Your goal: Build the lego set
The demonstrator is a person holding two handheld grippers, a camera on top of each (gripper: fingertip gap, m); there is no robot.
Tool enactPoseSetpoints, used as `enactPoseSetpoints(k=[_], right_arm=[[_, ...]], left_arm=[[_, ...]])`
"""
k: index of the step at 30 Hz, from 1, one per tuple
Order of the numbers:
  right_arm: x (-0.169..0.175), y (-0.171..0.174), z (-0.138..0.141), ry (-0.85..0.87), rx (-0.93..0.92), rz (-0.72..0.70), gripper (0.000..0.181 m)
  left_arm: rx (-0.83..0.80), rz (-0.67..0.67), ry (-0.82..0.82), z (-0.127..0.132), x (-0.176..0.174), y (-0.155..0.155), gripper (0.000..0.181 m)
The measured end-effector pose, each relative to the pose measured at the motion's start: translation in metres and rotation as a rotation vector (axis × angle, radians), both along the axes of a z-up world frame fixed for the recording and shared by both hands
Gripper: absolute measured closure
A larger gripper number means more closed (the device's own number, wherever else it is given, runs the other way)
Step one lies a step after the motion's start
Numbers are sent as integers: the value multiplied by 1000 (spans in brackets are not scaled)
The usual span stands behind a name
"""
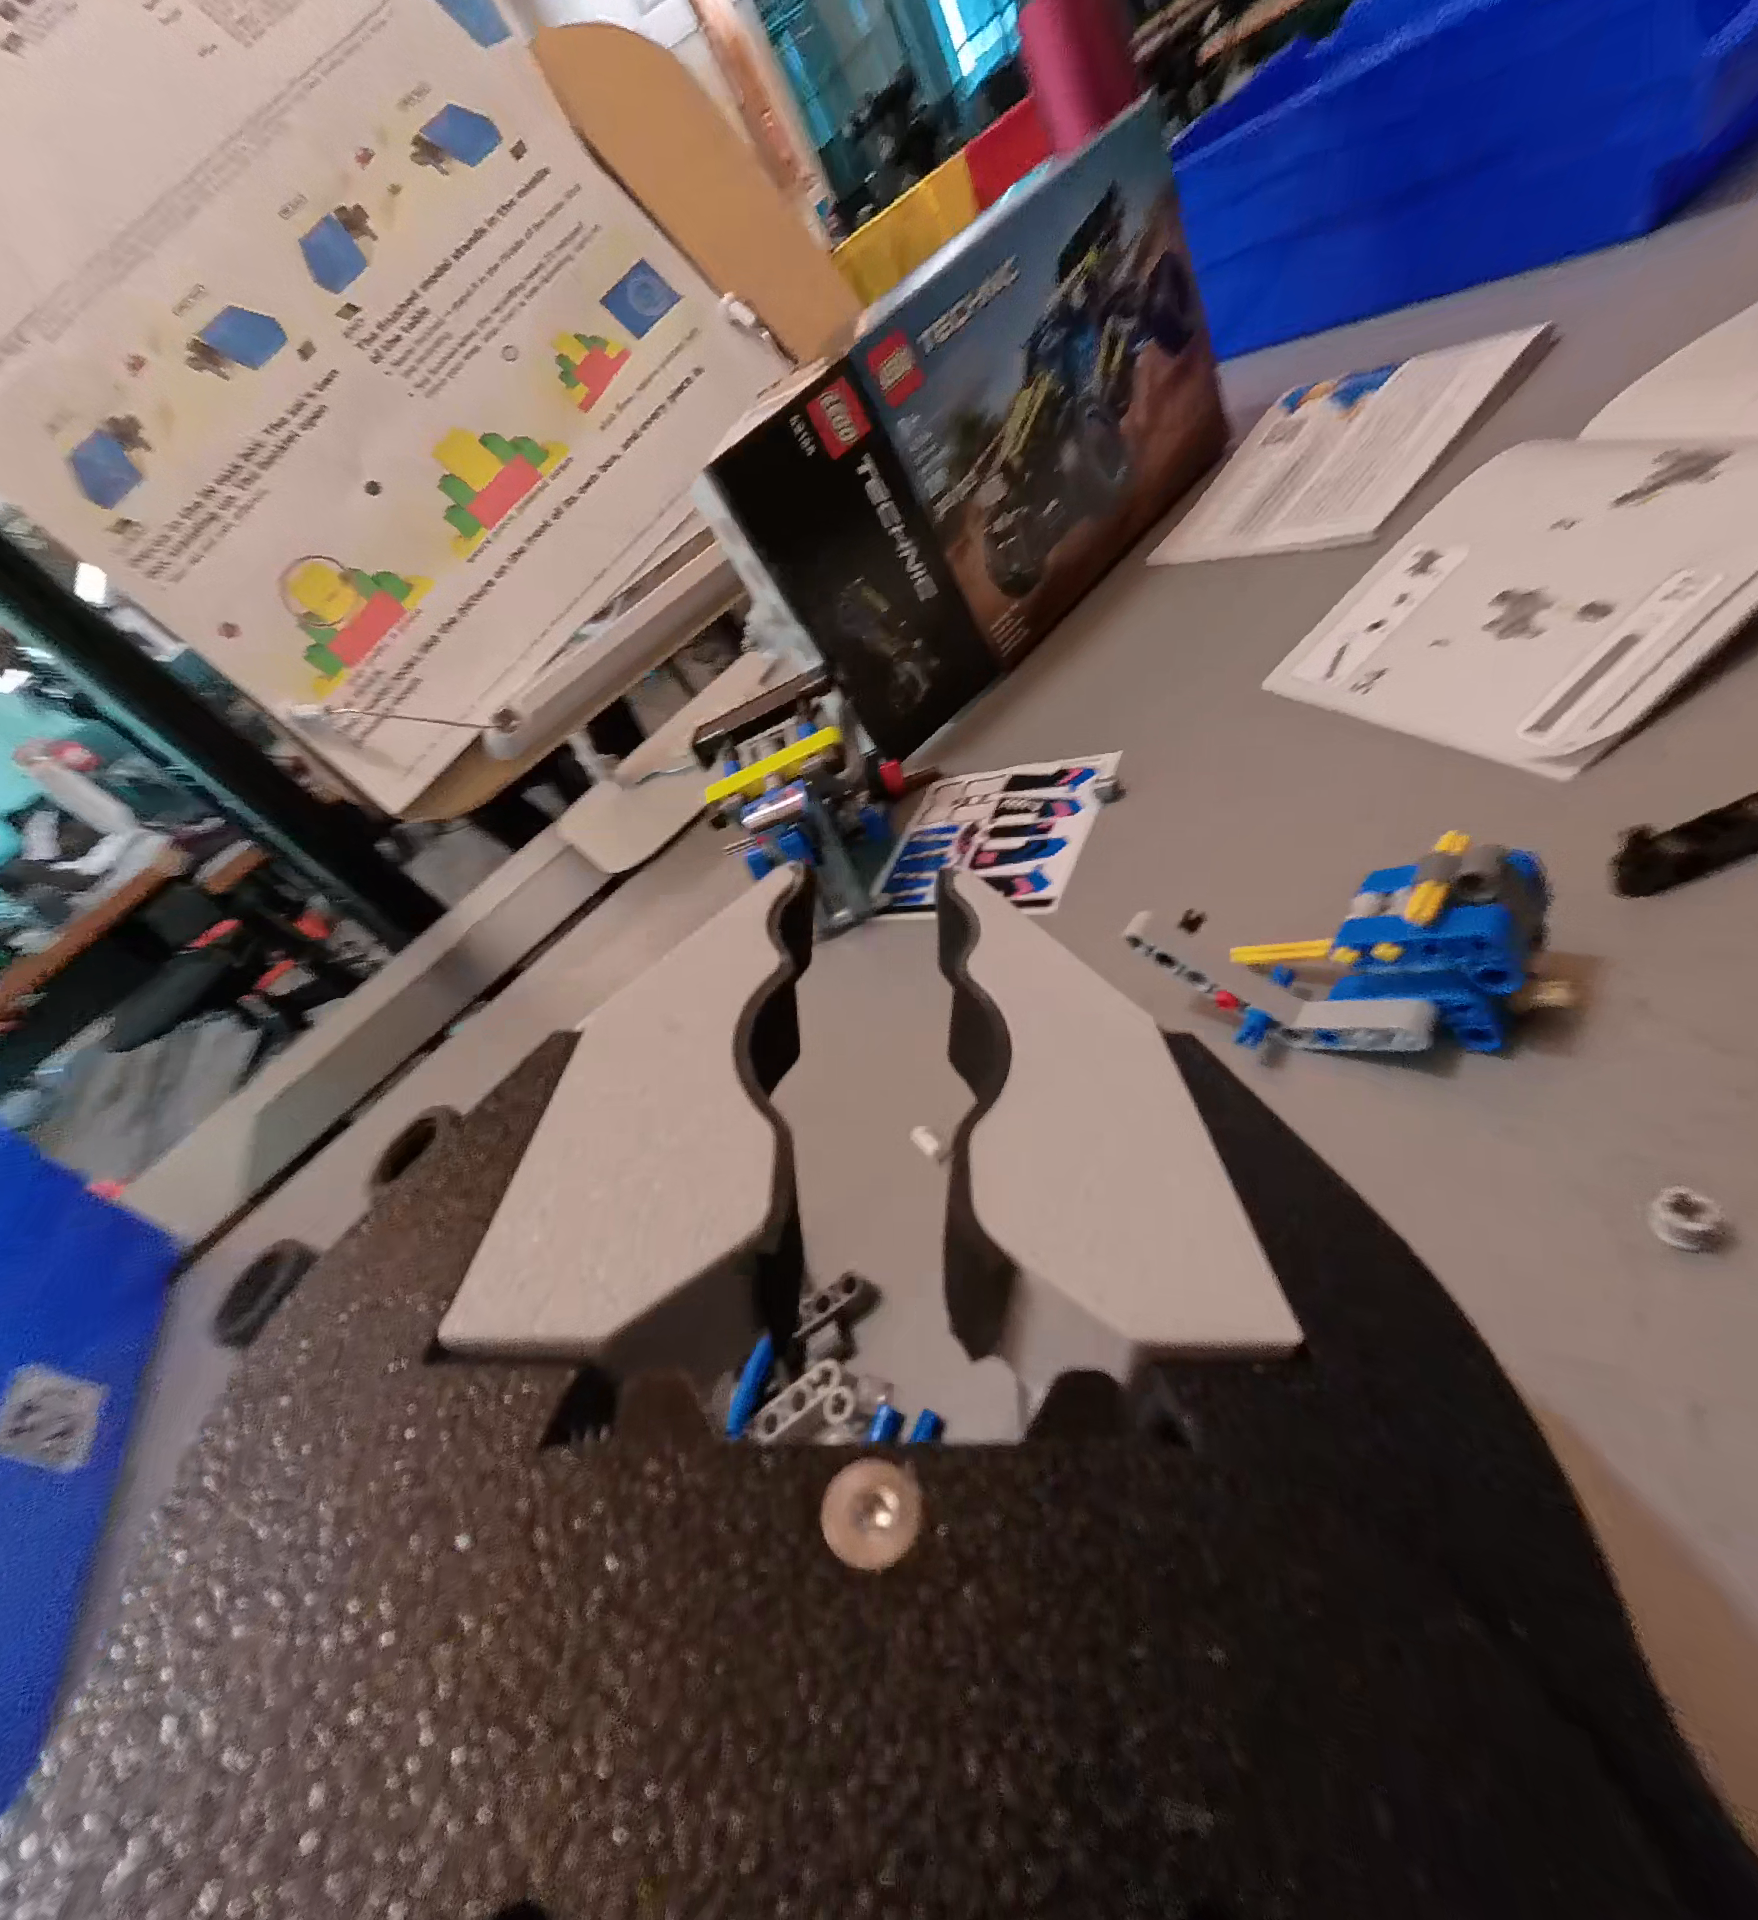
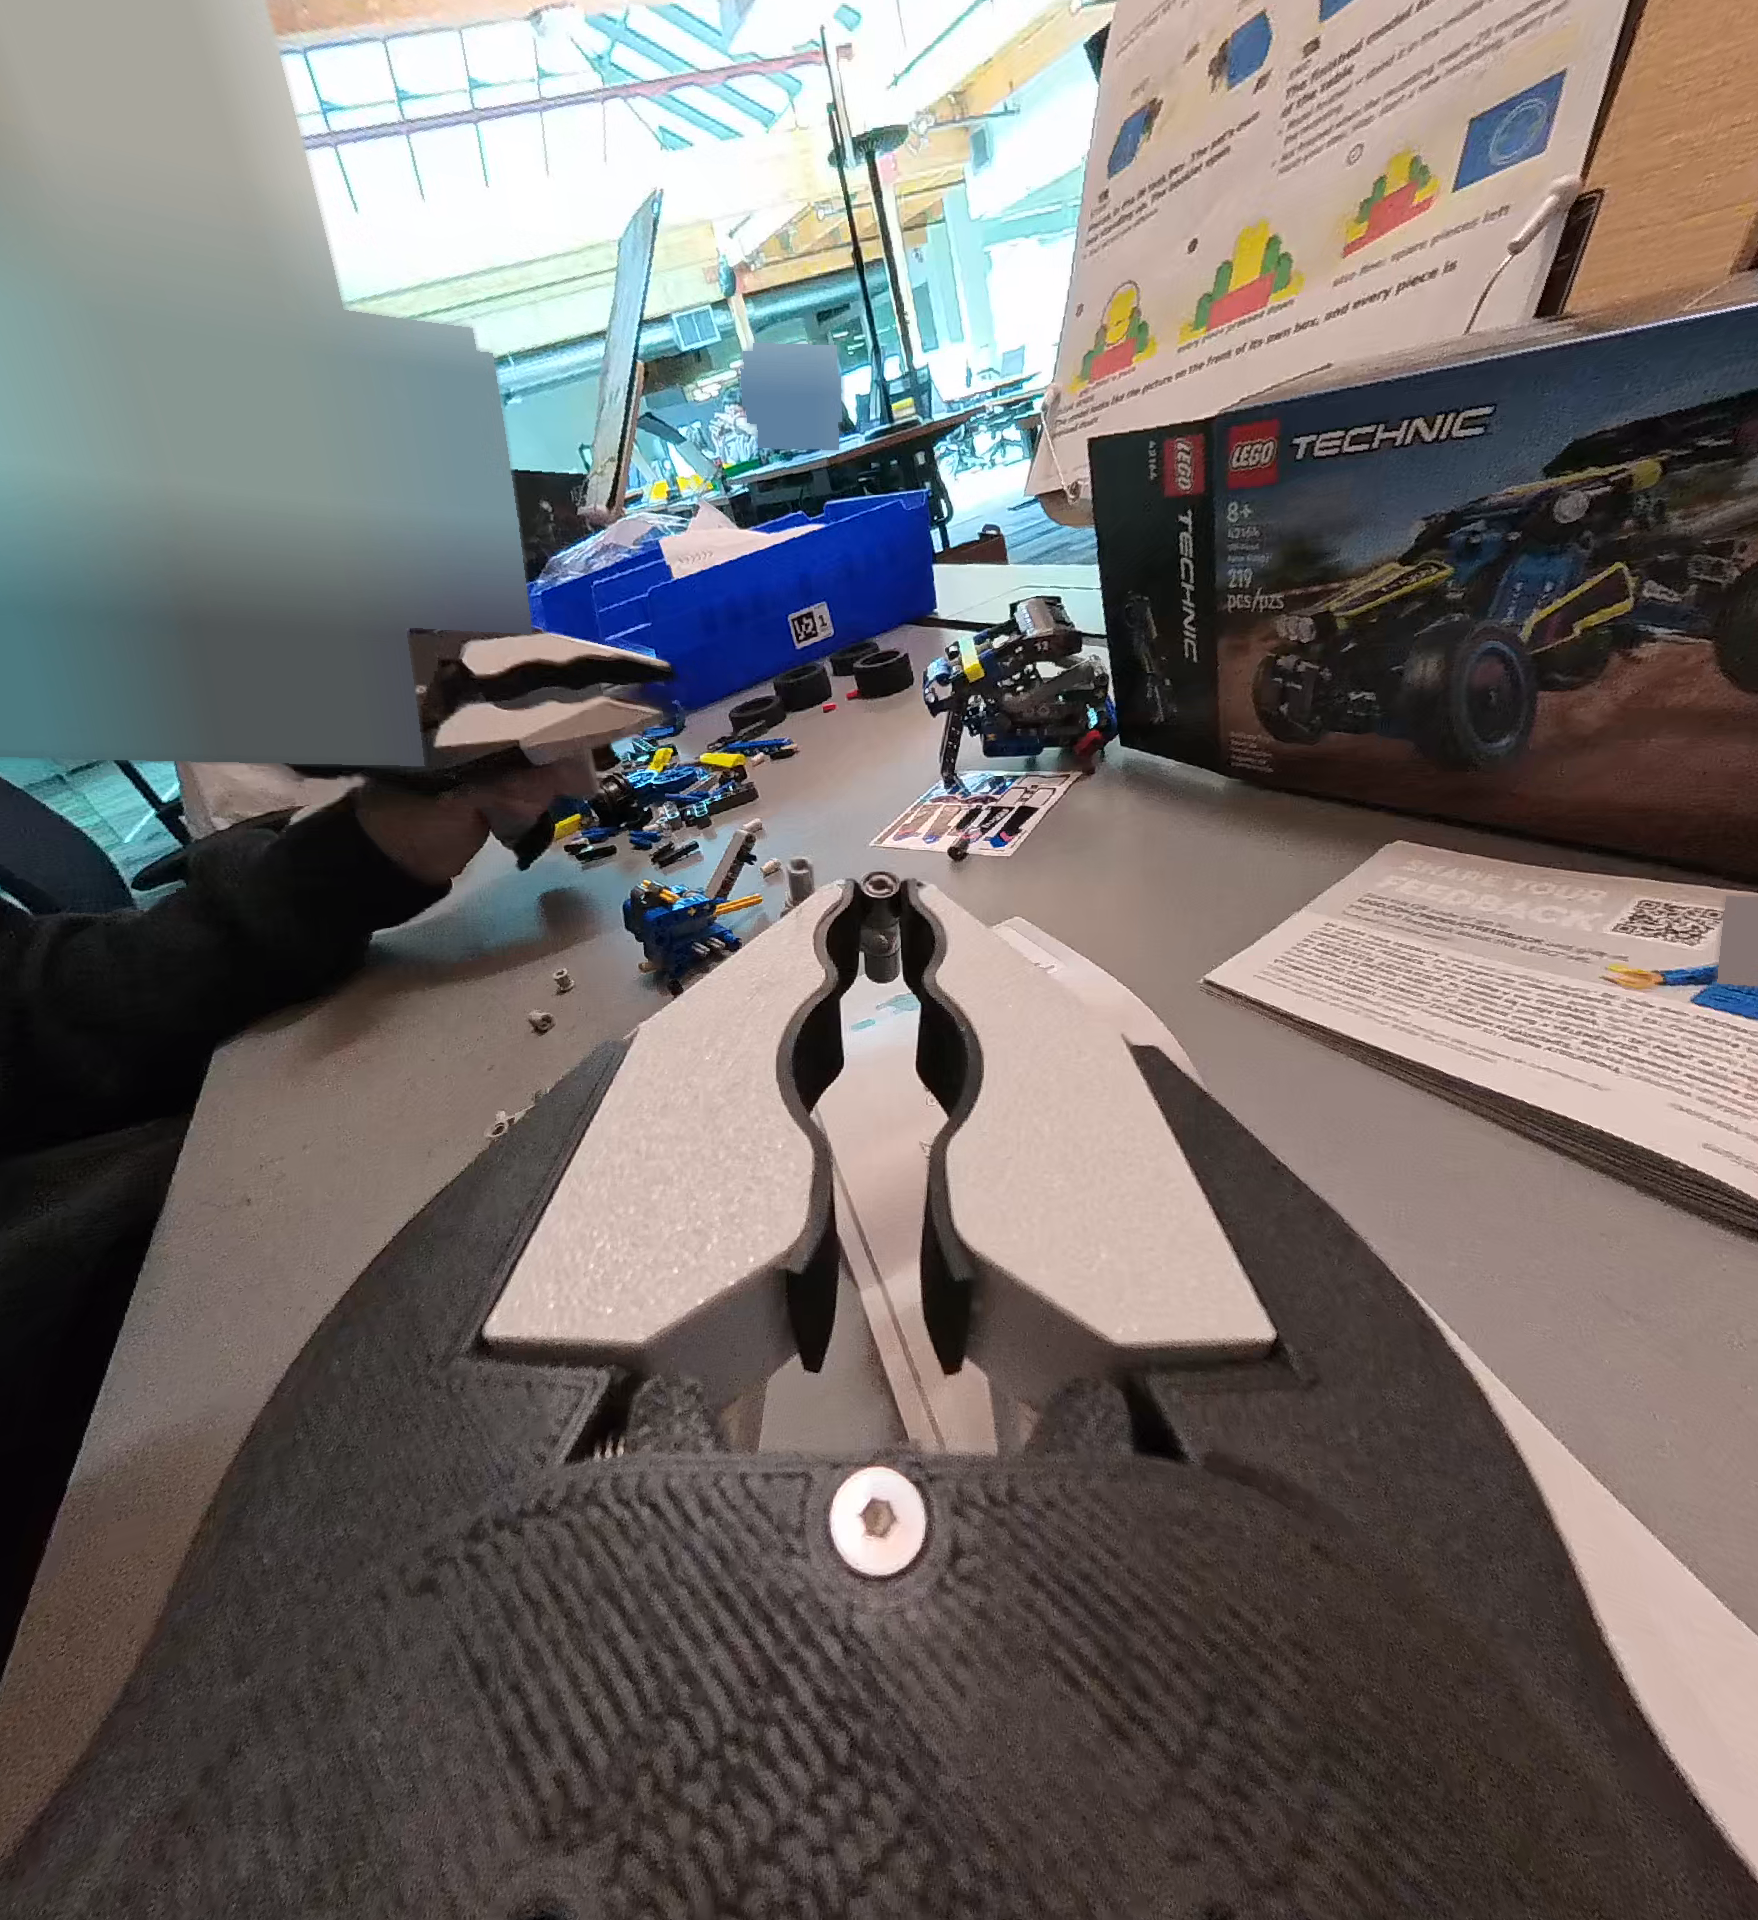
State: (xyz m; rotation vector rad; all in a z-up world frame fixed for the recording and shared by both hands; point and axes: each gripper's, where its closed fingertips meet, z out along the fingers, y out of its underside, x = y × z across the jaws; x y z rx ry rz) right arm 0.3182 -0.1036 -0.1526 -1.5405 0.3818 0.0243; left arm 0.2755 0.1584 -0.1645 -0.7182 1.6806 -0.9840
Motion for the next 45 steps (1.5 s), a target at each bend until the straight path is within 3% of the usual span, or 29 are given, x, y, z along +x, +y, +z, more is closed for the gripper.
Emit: enactPoseSetpoints(k=[5,10,14,18,21,26,30,36,45], right_arm=[[0,-4,5,7,44,7,176],[-4,-1,4,-4,29,31,176],[-16,4,2,-23,13,107,176],[-37,5,6,-32,42,235,176],[-47,4,9,-60,56,288,176],[-59,4,9,-86,51,358,176],[-59,-9,21,-59,161,373,176],[-70,-13,22,-72,167,429,176],[-71,-10,20,-64,151,440,176]], left_arm=[[-143,-174,77,15,-17,-12,167],[-102,-614,329,-3,-72,-114,173],[203,-798,544,-49,-103,-183,170],[321,-868,682,-76,-100,-207,167],[354,-867,729,-86,-92,-208,167],[330,-897,762,-92,-93,-216,176],[335,-905,752,-92,-93,-218,181],[356,-883,621,-87,-82,-224,181],[409,-825,218,-24,-41,-222,181]])
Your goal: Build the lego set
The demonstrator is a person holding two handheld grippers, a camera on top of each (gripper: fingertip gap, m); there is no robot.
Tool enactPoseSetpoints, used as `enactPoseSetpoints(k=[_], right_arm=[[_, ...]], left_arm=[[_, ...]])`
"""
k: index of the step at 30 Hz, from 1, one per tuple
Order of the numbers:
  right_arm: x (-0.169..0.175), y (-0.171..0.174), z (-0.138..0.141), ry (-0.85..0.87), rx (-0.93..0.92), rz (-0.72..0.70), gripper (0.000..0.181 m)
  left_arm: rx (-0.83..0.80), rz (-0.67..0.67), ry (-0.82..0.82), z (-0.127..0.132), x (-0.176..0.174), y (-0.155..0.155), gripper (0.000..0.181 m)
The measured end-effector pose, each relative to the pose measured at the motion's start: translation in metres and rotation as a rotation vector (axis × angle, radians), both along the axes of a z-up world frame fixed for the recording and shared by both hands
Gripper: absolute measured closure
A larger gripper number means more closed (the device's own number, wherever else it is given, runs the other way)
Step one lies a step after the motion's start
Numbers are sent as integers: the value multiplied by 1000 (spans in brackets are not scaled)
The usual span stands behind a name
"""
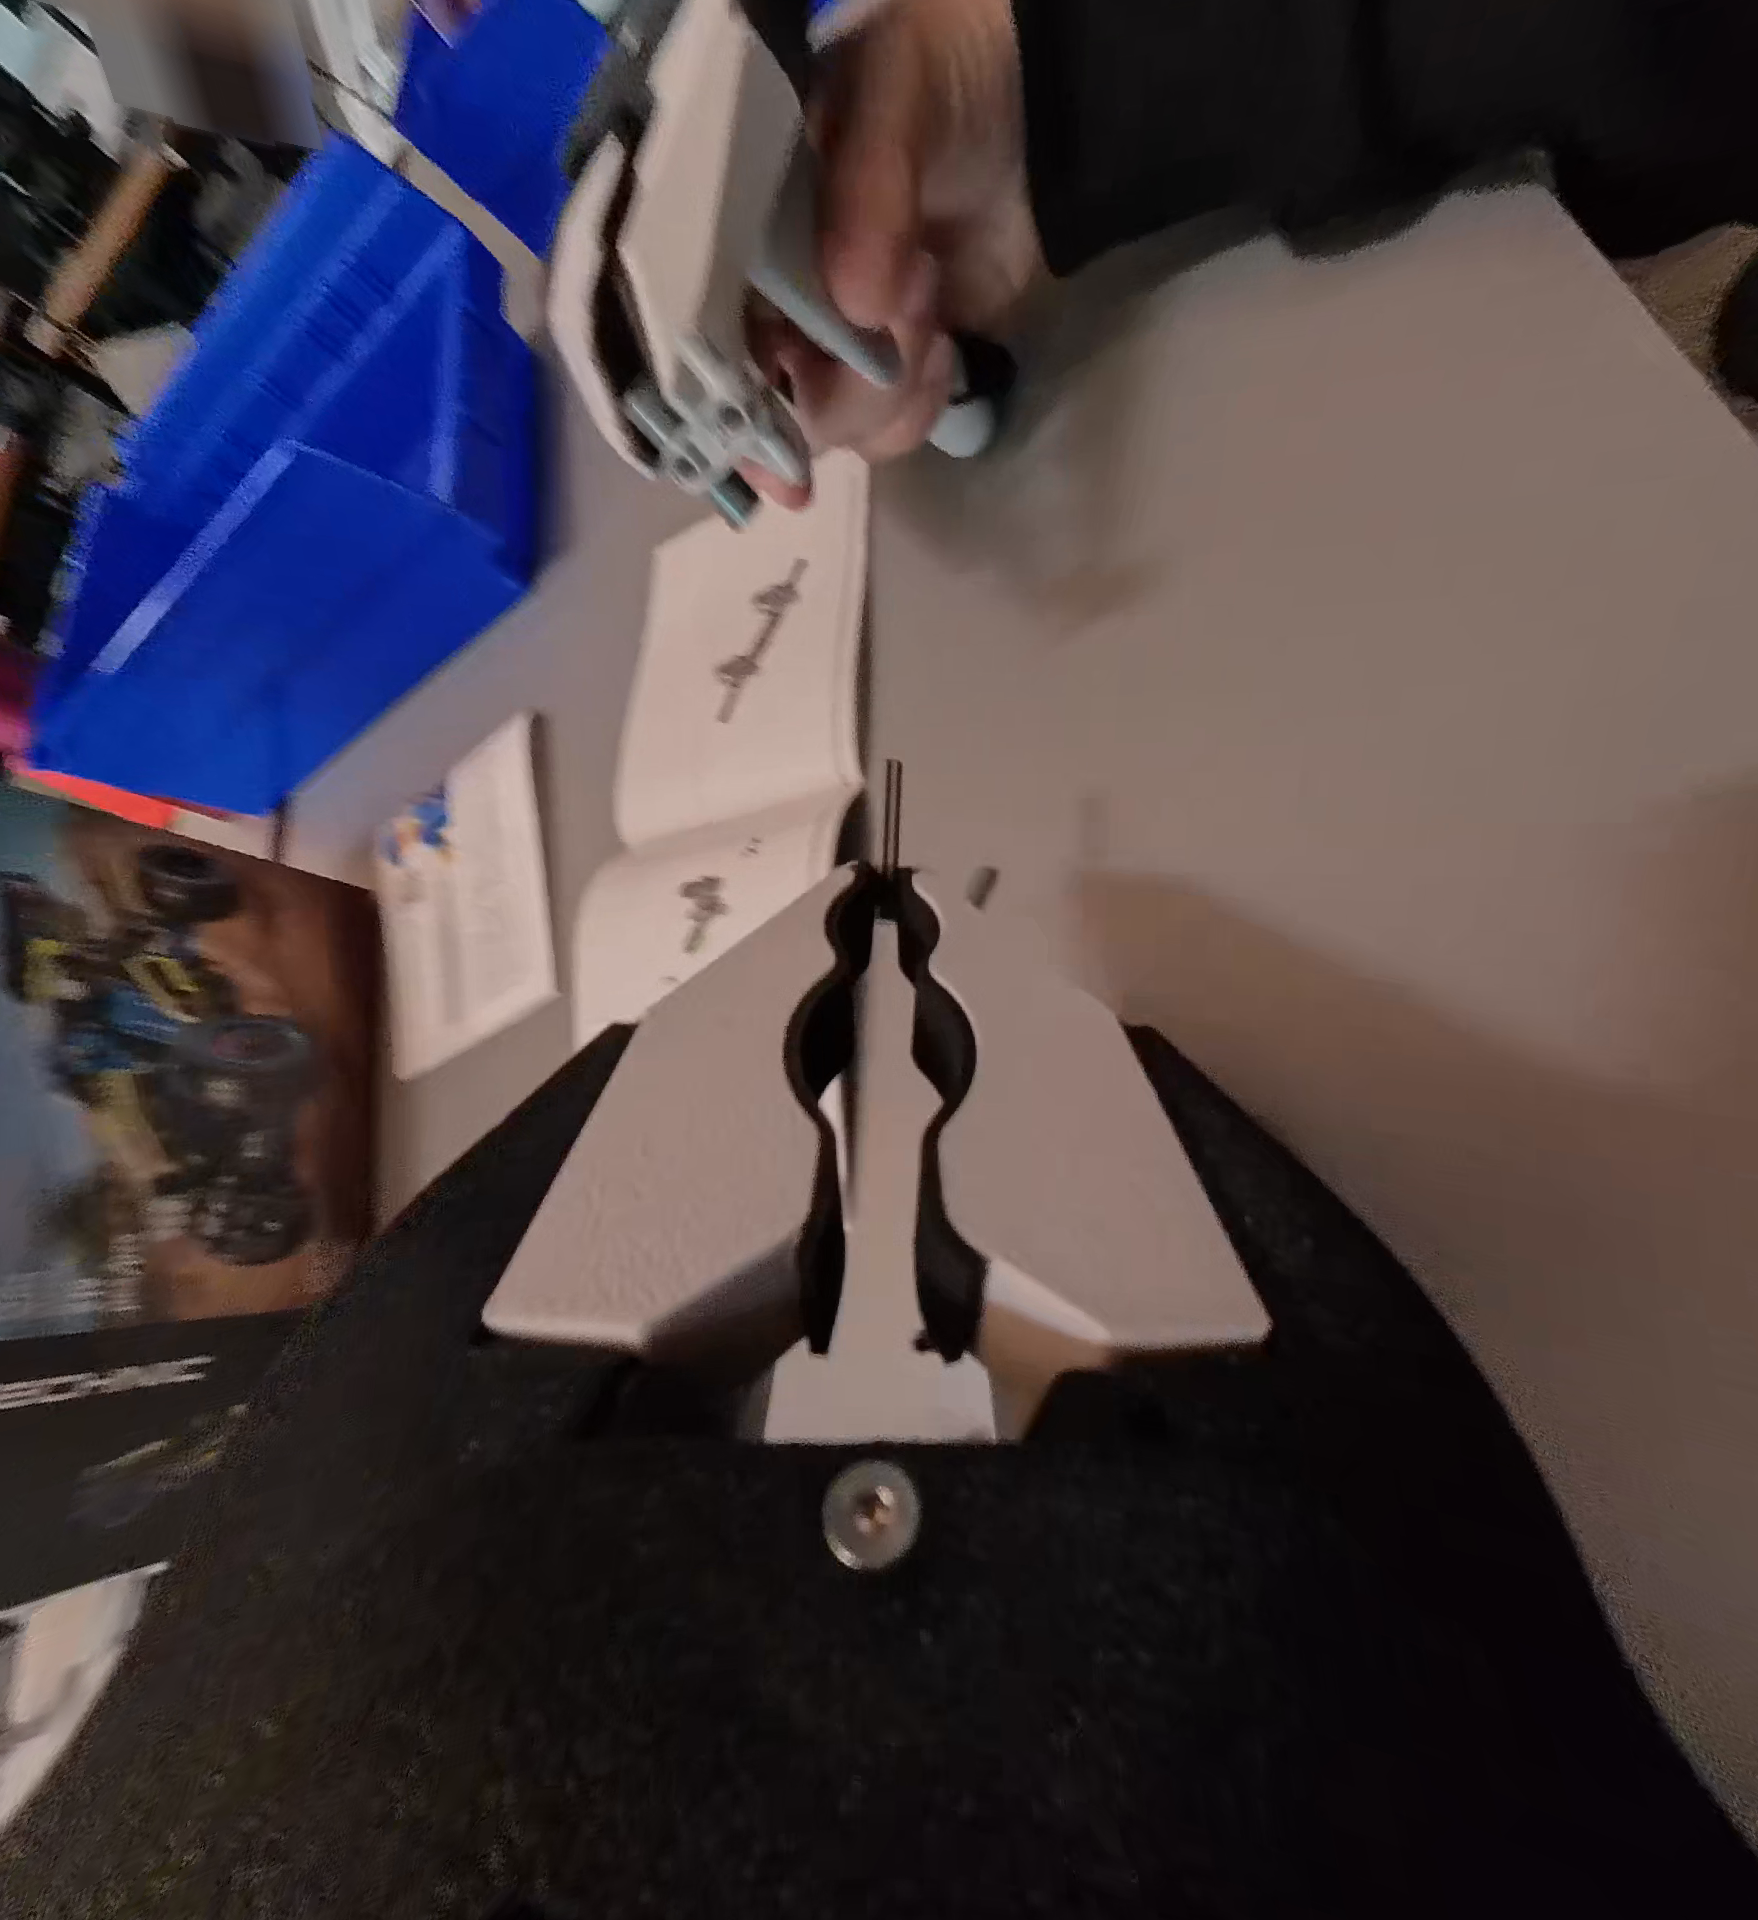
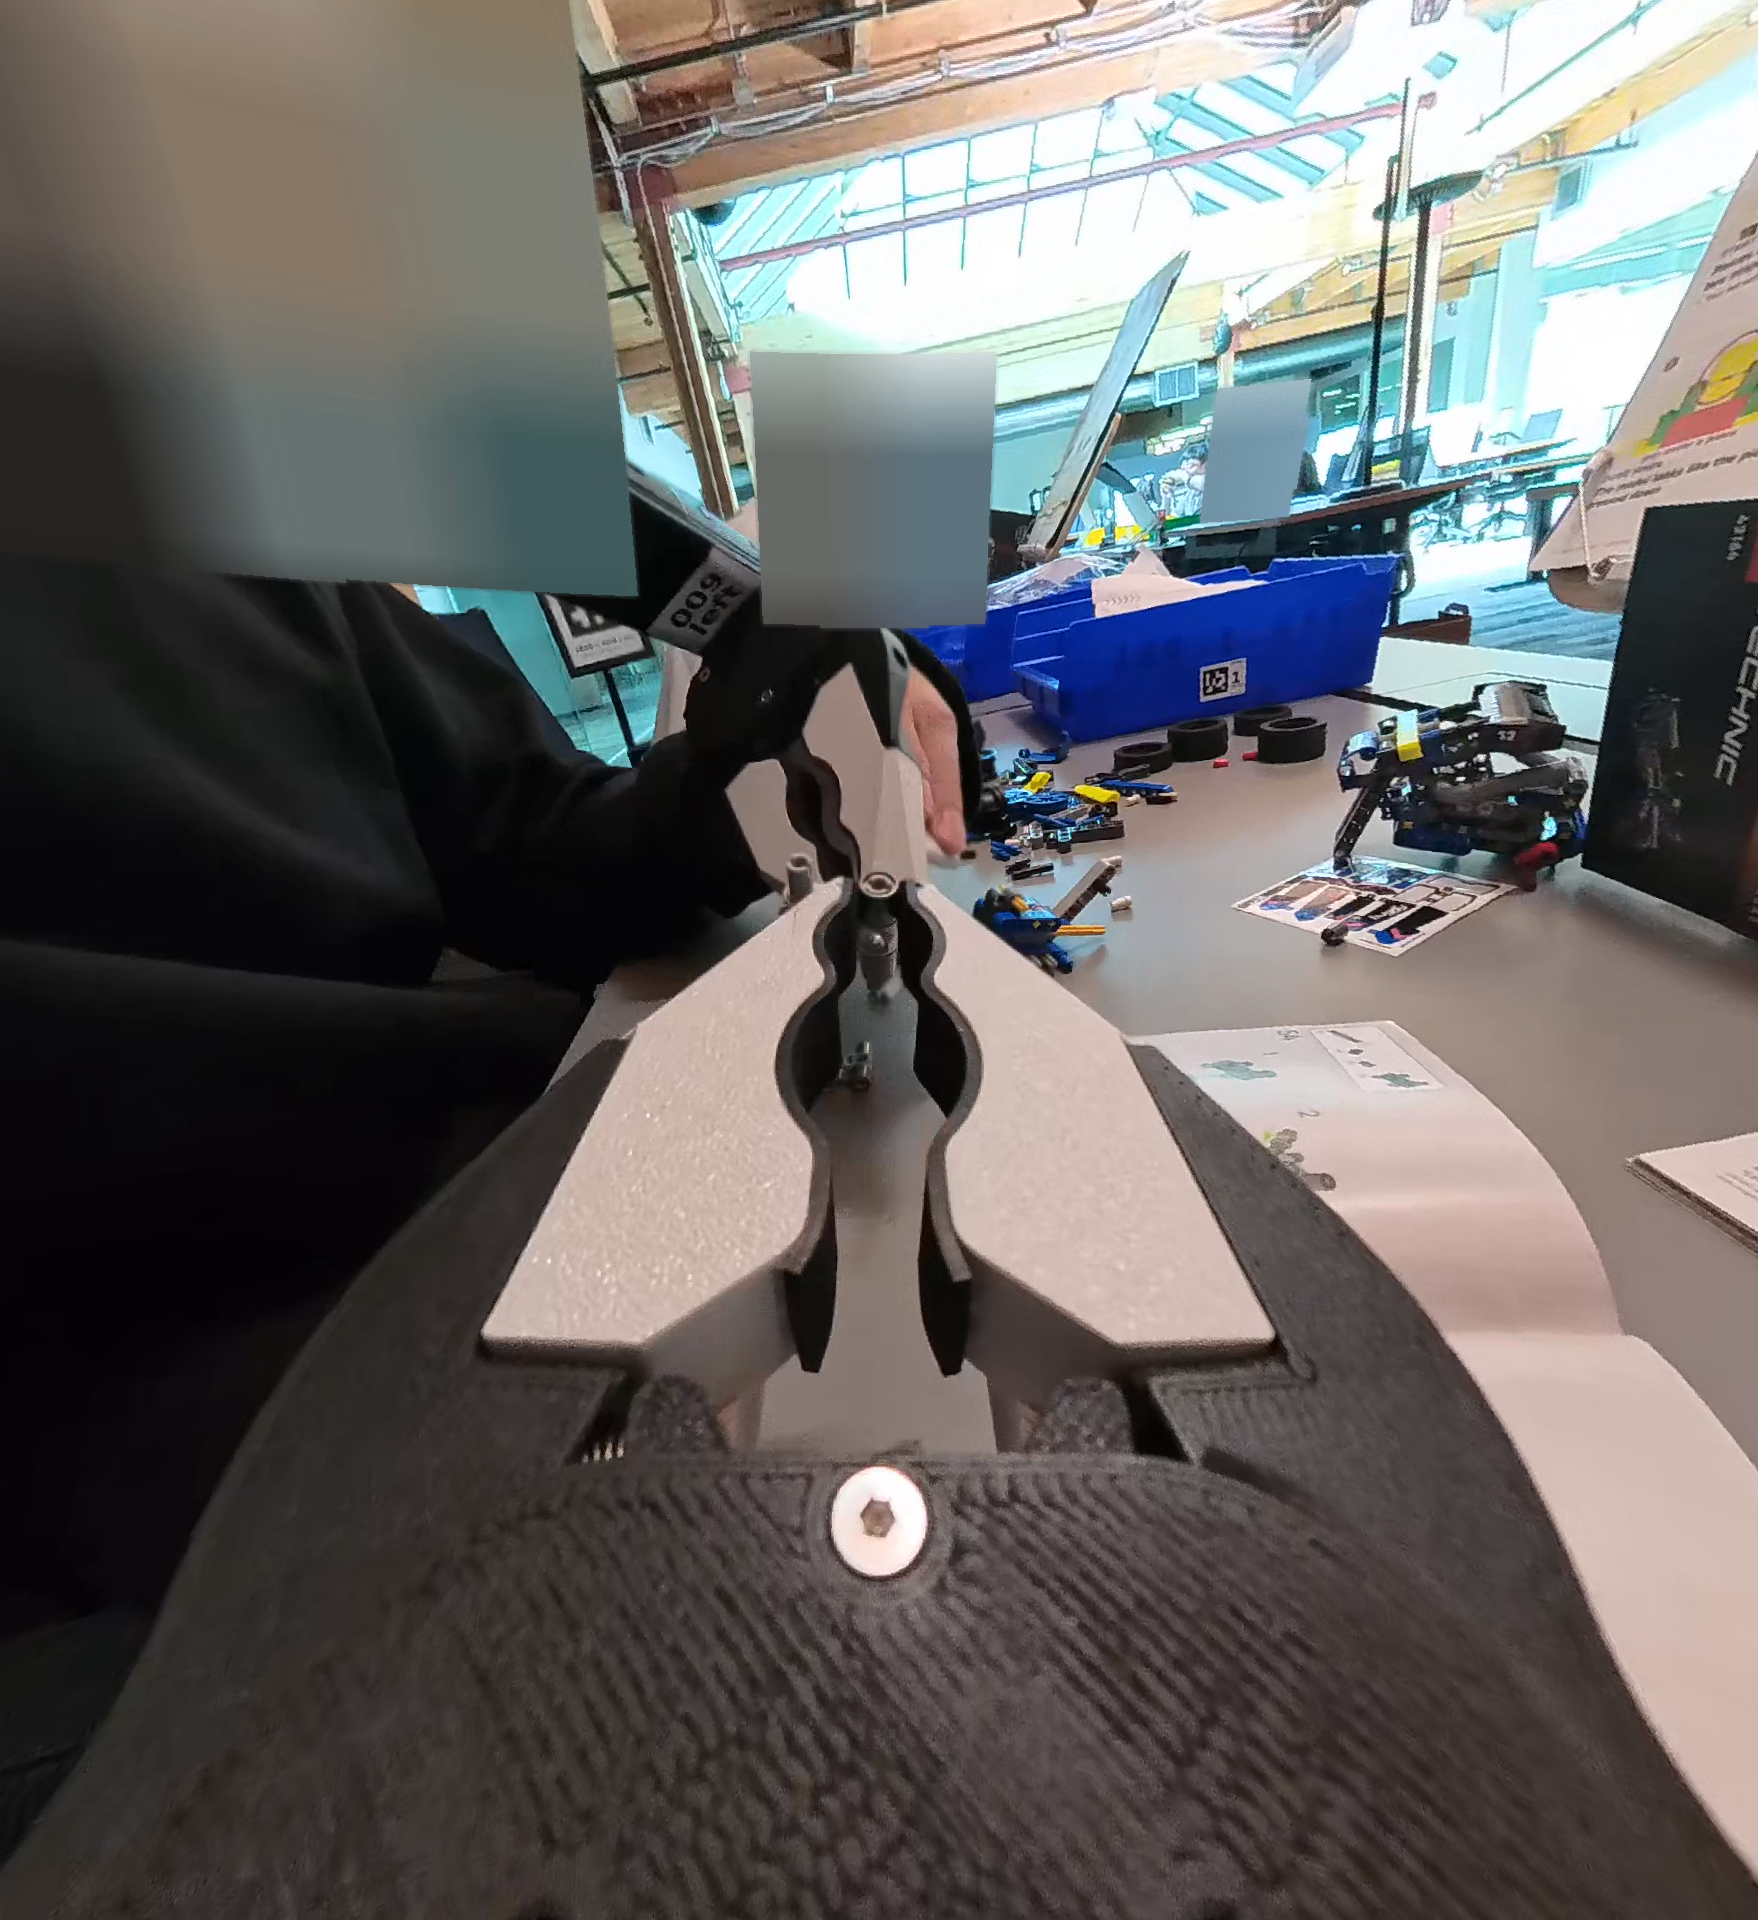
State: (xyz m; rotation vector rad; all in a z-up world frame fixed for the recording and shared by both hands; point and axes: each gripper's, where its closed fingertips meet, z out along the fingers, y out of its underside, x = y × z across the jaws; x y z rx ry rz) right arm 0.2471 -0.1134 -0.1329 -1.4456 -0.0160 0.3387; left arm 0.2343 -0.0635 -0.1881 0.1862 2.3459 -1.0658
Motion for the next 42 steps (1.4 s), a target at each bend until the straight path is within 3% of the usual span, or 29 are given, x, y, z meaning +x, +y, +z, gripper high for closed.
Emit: enactPoseSetpoints(k=[6,10,14,32,42], right_arm=[[-1,4,0,30,-1,17,176],[-3,17,-12,-5,-94,7,176],[-4,25,-17,-25,-136,4,176],[0,36,-29,-36,-226,-31,176],[9,56,-42,0,-324,-101,176]], left_arm=[[-77,69,-241,29,9,2,180],[-5,102,-444,39,8,3,181],[80,68,-531,31,4,-2,181],[174,43,-581,22,2,-5,181],[127,94,-440,7,10,-4,181]])
